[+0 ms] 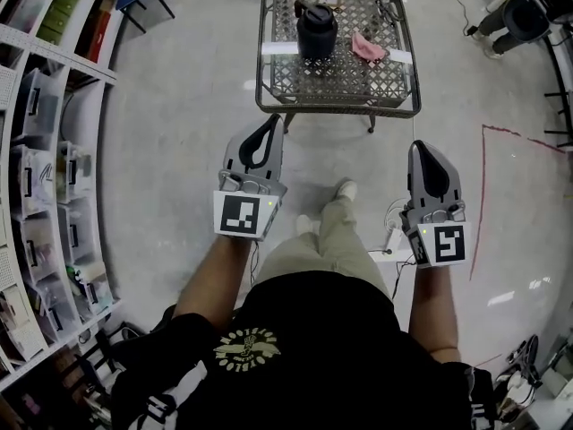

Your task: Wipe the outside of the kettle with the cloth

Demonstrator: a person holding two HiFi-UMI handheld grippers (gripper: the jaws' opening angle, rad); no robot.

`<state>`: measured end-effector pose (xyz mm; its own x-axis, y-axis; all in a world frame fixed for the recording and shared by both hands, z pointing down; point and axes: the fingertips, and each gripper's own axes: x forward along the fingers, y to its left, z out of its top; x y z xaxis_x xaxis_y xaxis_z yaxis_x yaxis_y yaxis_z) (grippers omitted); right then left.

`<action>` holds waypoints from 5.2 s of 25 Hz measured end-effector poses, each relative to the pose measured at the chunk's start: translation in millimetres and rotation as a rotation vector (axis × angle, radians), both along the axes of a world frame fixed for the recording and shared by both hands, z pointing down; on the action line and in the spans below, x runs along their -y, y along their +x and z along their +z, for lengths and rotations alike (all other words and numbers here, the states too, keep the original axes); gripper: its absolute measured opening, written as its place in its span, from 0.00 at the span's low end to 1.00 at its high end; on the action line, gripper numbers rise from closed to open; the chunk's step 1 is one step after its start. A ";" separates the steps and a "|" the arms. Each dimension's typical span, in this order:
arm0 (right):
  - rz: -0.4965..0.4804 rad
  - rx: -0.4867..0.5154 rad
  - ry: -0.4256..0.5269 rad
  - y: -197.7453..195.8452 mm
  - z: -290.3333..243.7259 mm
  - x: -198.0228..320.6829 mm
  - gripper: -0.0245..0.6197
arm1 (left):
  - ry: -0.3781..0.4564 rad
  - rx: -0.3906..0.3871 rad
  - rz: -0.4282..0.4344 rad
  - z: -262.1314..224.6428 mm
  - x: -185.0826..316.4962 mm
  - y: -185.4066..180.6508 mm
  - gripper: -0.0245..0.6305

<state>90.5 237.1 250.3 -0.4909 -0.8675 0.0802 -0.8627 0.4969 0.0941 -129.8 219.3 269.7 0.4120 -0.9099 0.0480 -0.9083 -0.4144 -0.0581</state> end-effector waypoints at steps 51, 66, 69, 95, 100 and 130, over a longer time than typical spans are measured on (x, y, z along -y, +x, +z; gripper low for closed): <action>-0.174 0.092 0.000 60.2 2.4 255.5 0.05 | -0.049 0.087 -0.125 3.6 251.4 49.3 0.05; -0.104 0.048 -0.144 33.8 68.8 373.3 0.05 | -0.192 0.064 0.054 85.7 391.1 41.7 0.05; -0.101 0.032 -0.197 28.8 93.1 390.3 0.05 | -0.226 0.056 0.077 109.5 415.7 40.9 0.05; -0.097 -0.237 -0.828 15.3 419.1 447.1 0.43 | -0.374 0.092 0.254 216.5 468.1 63.1 0.05; -0.074 -0.296 -0.919 22.5 470.3 446.4 0.43 | -0.396 0.133 0.278 230.6 472.2 67.2 0.05; -0.521 -0.782 -0.535 -91.9 351.4 397.7 0.09 | -0.345 0.235 0.246 230.5 464.7 69.4 0.05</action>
<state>-1.4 -160.6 601.6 -0.4378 -0.3266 0.8377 -0.3286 0.9254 0.1890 -60.4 -245.5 500.2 0.5548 -0.7018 0.4470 -0.7599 -0.6461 -0.0713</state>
